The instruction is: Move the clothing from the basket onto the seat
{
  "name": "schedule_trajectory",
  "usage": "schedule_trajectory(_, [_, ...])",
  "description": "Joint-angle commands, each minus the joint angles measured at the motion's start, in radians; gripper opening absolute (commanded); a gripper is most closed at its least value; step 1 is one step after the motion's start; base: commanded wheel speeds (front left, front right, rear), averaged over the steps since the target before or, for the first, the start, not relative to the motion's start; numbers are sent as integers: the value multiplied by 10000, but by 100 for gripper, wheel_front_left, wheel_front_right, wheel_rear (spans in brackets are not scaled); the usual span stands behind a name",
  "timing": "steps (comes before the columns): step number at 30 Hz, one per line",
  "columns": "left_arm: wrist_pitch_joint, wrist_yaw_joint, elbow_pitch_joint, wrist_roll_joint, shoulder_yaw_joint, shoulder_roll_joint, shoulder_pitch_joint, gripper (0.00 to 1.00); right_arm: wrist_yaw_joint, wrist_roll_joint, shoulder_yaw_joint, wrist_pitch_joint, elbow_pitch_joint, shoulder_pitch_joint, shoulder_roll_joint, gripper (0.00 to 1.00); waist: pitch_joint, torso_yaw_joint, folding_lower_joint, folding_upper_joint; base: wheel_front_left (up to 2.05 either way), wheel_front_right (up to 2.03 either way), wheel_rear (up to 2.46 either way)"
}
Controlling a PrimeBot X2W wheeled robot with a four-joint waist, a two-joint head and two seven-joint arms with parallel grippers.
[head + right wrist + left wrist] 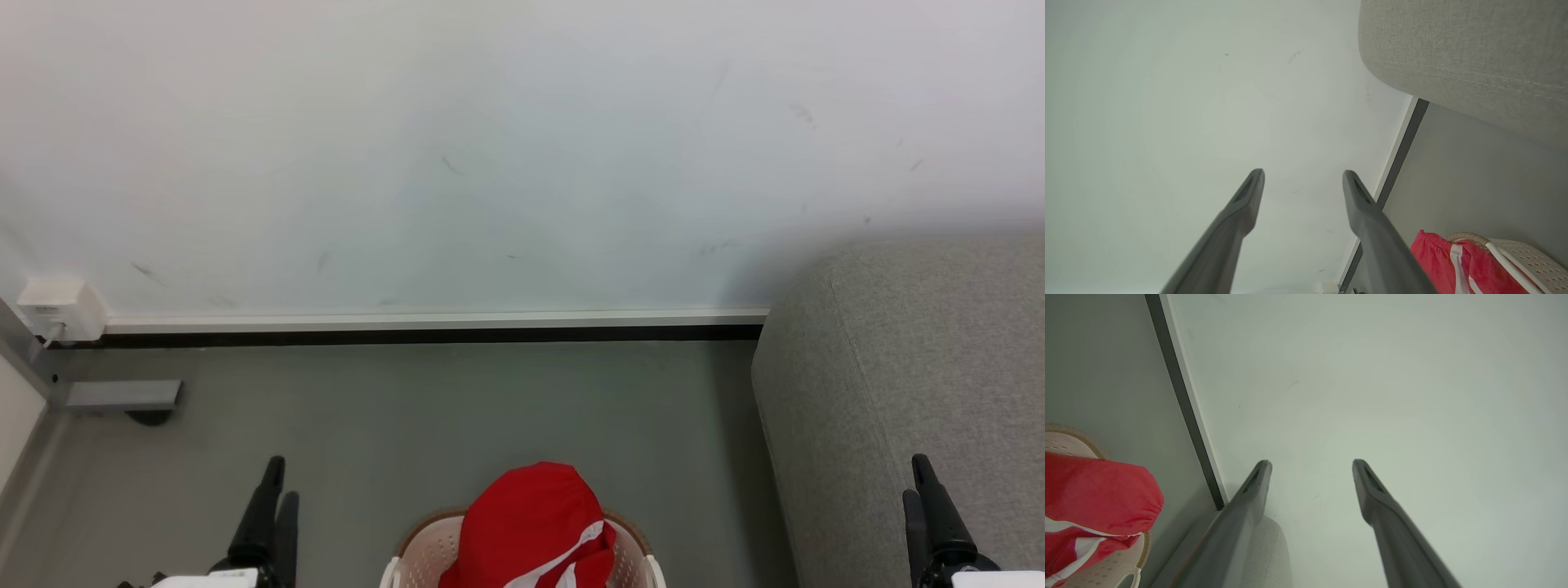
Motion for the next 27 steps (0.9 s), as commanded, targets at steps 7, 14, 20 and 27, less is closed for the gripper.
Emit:
schedule_trajectory(7, [-369,228,-254,727,-281,54,-231,100,30,-1041,258,-408,-302,-45,-268,100,3,14,0,0,0,0,0])
schedule_trajectory(14, [-659,436,-259,1821,-479,63,-291,100,32,-2479,402,-701,-444,-23,-334,100,19,36,0,0,0,0,0])
schedule_trajectory(20, [-889,576,-167,2924,-535,71,-298,100,34,-3725,559,-930,-599,24,-417,100,16,57,0,0,0,0,0])
schedule_trajectory(27, [-1147,676,-134,4466,-495,84,-227,100,36,-5105,746,-1187,-759,125,-544,100,-9,94,0,0,0,0,0])
